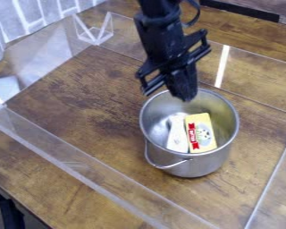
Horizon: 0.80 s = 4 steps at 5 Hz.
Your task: Move the yellow butter to the left side of the table
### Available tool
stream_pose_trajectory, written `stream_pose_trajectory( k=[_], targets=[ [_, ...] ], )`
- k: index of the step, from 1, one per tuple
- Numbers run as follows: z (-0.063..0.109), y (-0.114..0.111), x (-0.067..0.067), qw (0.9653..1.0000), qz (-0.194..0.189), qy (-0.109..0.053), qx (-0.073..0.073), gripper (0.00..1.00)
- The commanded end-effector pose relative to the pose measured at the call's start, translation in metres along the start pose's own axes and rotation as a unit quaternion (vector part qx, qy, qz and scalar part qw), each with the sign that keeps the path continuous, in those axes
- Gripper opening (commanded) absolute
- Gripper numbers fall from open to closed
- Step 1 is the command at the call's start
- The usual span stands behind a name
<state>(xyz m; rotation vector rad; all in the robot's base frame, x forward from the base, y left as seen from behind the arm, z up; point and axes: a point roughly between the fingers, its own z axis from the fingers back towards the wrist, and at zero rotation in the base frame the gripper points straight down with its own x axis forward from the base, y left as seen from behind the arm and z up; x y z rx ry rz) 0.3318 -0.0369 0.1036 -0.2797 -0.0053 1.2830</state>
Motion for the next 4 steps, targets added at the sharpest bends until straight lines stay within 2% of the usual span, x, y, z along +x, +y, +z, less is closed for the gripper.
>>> stream_pose_trajectory(
  k=[1,2,4],
  targets=[
    [0.030,-0.010,0.001,0.9989,-0.005,-0.018,-0.043,0.00],
    [0.037,-0.004,0.009,0.9986,0.006,-0.027,-0.046,0.00],
    [0.029,0.011,0.009,0.9981,-0.004,-0.038,-0.049,0.00]
  ],
)
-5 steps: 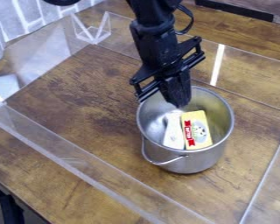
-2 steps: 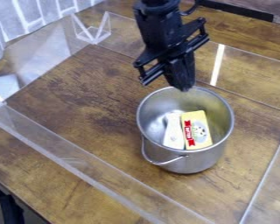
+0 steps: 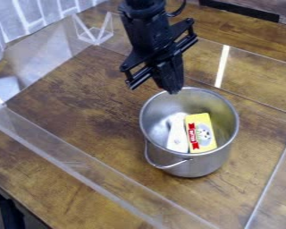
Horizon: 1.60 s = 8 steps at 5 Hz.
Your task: Move the yellow butter to the left side of the table
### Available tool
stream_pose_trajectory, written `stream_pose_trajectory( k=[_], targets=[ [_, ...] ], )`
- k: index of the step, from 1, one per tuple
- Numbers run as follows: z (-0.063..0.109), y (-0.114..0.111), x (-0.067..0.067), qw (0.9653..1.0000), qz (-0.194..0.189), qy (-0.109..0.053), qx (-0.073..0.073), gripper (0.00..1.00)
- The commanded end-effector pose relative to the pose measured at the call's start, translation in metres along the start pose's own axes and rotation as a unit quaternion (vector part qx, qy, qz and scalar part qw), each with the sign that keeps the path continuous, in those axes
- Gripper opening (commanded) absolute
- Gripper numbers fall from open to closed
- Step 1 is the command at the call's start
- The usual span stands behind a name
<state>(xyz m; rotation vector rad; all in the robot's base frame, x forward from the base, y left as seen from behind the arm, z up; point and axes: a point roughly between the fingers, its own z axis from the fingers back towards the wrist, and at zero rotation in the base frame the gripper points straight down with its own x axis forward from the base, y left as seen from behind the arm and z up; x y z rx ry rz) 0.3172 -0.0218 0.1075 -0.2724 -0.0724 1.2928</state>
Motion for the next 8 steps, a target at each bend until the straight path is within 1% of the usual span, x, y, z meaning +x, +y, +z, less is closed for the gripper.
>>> stream_pose_trajectory(
  k=[1,2,4,6,7,8],
  targets=[
    [0.027,-0.007,-0.008,0.9987,-0.039,-0.008,-0.030,0.00],
    [0.034,-0.007,-0.017,0.9970,-0.072,-0.005,-0.028,0.00],
    [0.022,-0.008,-0.008,0.9968,-0.073,-0.021,-0.027,0.00],
    [0.026,-0.003,-0.048,0.9936,-0.108,-0.029,-0.019,0.00],
    [0.019,0.001,-0.051,0.9915,-0.124,-0.034,-0.020,0.00],
    [0.017,0.004,-0.046,0.9906,-0.130,-0.037,-0.021,0.00]
  ],
)
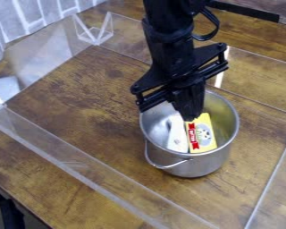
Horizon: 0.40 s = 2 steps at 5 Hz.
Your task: Move the yellow butter to the left side of the table
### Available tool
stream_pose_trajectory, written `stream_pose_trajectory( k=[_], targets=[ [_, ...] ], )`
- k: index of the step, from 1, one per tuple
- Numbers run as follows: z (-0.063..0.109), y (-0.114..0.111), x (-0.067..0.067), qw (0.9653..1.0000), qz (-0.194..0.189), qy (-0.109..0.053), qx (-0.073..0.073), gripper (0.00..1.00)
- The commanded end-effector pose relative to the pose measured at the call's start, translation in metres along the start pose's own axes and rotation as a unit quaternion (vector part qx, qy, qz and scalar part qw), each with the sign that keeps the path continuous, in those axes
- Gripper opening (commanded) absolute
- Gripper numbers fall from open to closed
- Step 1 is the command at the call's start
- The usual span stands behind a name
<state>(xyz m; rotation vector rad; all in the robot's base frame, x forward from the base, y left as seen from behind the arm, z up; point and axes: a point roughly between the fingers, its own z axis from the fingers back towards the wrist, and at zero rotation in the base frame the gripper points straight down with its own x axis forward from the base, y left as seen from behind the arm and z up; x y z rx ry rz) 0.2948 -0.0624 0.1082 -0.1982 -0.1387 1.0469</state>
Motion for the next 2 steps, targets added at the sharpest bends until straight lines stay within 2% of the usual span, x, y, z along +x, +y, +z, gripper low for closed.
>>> stream_pose_trajectory(
  k=[1,2],
  targets=[
    [0.033,-0.003,0.018,0.9986,0.031,-0.016,-0.039,0.00],
    [0.041,0.006,0.038,0.9959,0.069,-0.032,-0.048,0.00]
  ],
)
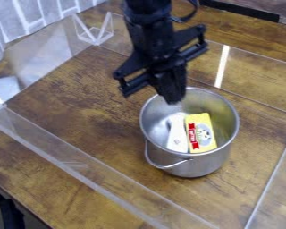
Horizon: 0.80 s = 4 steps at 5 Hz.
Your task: Move the yellow butter to the left side of the table
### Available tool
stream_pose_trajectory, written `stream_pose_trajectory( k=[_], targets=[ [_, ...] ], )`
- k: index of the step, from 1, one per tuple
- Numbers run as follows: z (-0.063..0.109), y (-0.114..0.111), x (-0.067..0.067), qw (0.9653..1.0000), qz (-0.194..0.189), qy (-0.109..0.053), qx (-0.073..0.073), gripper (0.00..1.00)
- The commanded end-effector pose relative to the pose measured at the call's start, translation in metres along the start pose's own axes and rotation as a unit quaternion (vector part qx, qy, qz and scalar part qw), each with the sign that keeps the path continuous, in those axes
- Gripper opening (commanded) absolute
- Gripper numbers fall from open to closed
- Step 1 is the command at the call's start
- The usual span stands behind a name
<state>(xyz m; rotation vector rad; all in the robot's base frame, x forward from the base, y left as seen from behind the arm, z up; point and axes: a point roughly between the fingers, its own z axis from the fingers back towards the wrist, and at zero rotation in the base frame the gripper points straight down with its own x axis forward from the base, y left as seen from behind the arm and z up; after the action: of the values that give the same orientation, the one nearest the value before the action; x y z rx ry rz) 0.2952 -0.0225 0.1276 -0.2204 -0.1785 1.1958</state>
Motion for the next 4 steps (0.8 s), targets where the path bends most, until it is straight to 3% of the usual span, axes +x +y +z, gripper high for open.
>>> stream_pose_trajectory(
  k=[1,2,3,4],
  targets=[
    [0.019,0.000,0.016,0.9986,0.030,-0.023,-0.037,0.00],
    [0.014,0.002,0.015,0.9983,0.038,-0.025,-0.036,0.00],
    [-0.003,0.002,0.011,0.9986,0.038,-0.024,-0.029,1.00],
    [-0.001,0.000,0.002,0.9965,0.072,-0.033,-0.025,0.00]
  ],
)
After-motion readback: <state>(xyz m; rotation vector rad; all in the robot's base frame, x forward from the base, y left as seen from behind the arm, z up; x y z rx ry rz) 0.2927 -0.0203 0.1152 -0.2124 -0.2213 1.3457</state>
